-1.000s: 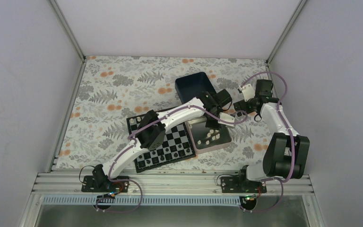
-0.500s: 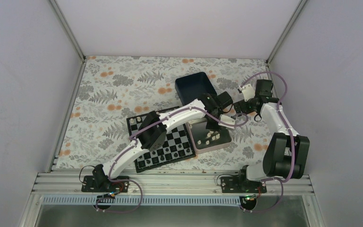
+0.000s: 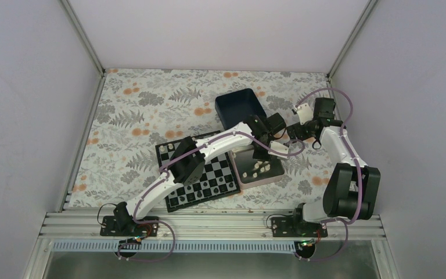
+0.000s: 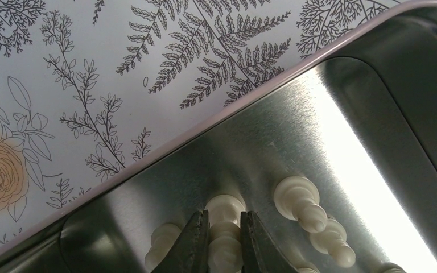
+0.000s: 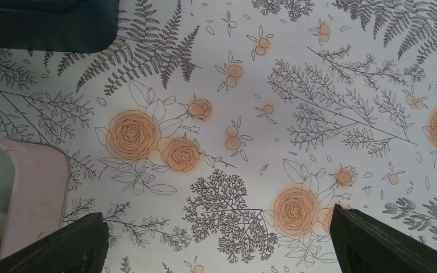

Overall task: Set up the chess pieces on the board
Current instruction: Pick up the chess piece from the storage box.

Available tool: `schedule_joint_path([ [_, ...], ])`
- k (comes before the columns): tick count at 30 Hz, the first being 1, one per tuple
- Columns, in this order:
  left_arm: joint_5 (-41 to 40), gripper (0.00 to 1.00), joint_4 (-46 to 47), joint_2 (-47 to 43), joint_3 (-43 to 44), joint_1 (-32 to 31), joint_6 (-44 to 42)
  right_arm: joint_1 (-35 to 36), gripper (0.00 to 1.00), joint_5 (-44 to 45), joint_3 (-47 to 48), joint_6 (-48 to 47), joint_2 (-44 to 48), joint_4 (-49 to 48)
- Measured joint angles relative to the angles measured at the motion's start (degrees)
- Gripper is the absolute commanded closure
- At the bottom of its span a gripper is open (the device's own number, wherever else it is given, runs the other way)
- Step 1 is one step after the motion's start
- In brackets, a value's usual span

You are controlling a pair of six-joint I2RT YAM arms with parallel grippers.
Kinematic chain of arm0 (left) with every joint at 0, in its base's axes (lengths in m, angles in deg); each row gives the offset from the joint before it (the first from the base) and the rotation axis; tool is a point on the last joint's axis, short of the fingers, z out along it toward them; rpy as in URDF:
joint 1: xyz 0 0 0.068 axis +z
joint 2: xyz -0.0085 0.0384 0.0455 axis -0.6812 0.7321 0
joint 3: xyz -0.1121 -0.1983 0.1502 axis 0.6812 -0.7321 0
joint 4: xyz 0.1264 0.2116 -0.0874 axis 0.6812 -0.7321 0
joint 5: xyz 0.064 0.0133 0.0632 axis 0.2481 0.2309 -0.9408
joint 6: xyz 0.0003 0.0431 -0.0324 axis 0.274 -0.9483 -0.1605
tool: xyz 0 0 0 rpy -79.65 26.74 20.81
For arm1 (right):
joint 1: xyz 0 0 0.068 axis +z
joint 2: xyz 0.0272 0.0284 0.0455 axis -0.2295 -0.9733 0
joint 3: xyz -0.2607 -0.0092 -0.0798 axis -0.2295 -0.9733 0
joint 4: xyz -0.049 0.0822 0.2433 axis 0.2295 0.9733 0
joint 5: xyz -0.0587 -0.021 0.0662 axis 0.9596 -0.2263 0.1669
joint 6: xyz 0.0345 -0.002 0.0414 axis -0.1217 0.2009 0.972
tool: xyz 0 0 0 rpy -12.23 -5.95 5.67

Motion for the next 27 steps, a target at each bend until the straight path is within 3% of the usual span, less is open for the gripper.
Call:
schedule_joint_path([
  [9, -1.4, 0.93, -0.5, -0.4, 1.5, 0.0, -0.1, 0.0, 0.0, -0.2, 0.0, 0.0, 0.0, 0.0],
  [15, -4.6, 0.93, -2.8, -6.6, -0.4, -0.1, -0.1, 0.0, 0.0, -0.1, 0.0, 0.0, 0.0, 0.0],
  [21, -8.3, 0.93, -1.4, -23.1, -13.9, 1.3, 0.0, 0.0, 0.0, -0.1, 0.0, 0.0, -0.2, 0.0],
  [27, -11.0, 0.93, 3.3, -39.1, -30.9, 8.7, 0.2, 0.0, 0.0, 0.0, 0.0, 0.0, -0.3, 0.2],
])
